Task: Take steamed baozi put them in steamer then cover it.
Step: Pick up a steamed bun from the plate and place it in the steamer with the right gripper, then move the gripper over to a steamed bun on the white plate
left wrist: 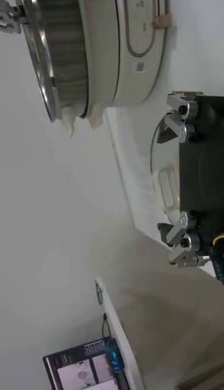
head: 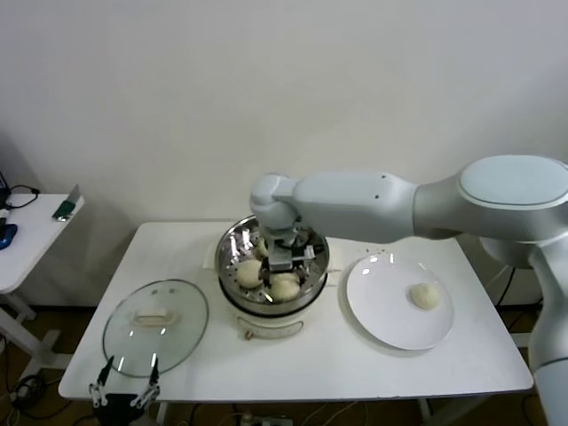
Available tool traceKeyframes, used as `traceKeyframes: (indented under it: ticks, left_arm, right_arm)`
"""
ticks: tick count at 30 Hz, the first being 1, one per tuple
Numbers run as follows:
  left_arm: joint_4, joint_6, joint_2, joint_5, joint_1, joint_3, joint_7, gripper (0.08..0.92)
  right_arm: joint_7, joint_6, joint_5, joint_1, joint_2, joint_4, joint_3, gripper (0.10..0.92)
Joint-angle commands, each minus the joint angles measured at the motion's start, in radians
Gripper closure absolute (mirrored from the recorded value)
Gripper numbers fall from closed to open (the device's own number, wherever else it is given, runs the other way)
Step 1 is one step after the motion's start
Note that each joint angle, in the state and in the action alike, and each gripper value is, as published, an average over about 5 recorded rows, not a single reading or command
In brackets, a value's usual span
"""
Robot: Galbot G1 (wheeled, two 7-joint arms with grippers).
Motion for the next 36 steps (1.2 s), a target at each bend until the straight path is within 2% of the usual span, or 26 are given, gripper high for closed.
traceKeyframes:
  ticks: [1, 6, 11, 16, 19, 23, 27, 31, 36]
  left_arm:
    - [0.002, 0.001, 0.001, 0.002, -0.002, 0.001, 0.000, 0.177]
    - [-0.001, 0.003, 0.001, 0.003, -0.004, 0.001, 0.000, 0.177]
    - [-0.004, 0.004, -0.001, 0.004, -0.003, 0.002, 0.000, 0.177]
    - [-0.011, 0.005, 0.001, 0.006, -0.001, 0.003, 0.000, 0.177]
    - [-0.019, 0.007, 0.003, 0.010, 0.001, 0.005, 0.000, 0.177]
    - [-0.030, 0.010, 0.006, 0.012, -0.001, 0.010, 0.000, 0.177]
    - [-0.033, 0.010, 0.005, 0.015, -0.002, 0.017, 0.000, 0.177]
    - [-0.029, 0.008, 0.004, 0.017, -0.003, 0.023, 0.000, 0.177]
    - [-0.028, 0.009, 0.008, 0.015, -0.006, 0.024, 0.001, 0.177]
  right_arm:
    - [0.009, 0.010, -0.037, -0.030, 0.022, -0.008, -0.004, 0.278]
    - [0.010, 0.023, -0.059, -0.015, 0.016, -0.013, 0.010, 0.209]
    - [0.010, 0.041, -0.095, 0.005, -0.009, -0.023, 0.046, 0.203]
    - [0.023, -0.005, -0.044, 0.067, -0.069, -0.034, 0.071, 0.202]
    - [0.072, -0.101, 0.075, 0.136, -0.126, -0.051, 0.029, 0.203]
    - [0.147, -0.317, 0.294, 0.230, -0.223, -0.058, -0.076, 0.203]
    - [0.142, -0.501, 0.426, 0.252, -0.359, -0.035, -0.105, 0.203]
    - [0.125, -0.633, 0.501, 0.233, -0.489, -0.015, -0.116, 0.203]
    - [0.088, -0.669, 0.468, 0.156, -0.610, -0.023, -0.102, 0.203]
